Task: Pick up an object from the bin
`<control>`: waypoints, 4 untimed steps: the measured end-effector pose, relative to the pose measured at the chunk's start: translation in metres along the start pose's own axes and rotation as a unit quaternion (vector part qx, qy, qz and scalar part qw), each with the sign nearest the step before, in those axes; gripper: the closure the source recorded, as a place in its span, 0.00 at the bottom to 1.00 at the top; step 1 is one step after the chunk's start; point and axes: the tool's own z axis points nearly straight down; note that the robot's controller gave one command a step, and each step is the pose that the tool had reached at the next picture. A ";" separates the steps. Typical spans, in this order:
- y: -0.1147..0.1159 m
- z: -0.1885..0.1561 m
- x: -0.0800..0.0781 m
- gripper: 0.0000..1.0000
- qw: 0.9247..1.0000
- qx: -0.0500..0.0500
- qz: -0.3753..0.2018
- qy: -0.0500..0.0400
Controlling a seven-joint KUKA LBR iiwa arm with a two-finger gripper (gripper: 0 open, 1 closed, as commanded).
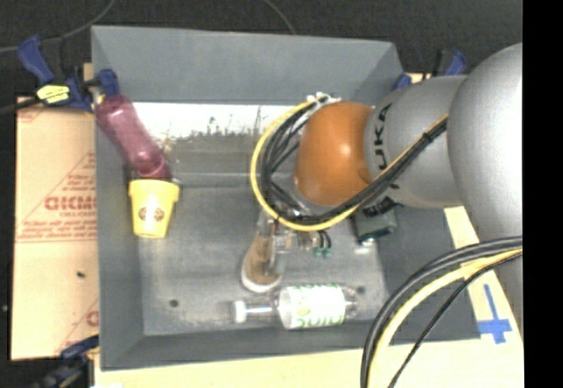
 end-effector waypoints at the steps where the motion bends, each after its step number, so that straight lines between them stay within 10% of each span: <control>1: -0.003 0.001 -0.016 1.00 1.000 -0.002 -0.008 0.001; 4: -0.016 -0.004 -0.031 1.00 1.000 -0.006 0.014 -0.008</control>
Offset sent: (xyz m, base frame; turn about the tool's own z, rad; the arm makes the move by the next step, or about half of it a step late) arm 0.0003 -0.0104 -0.0066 -0.0127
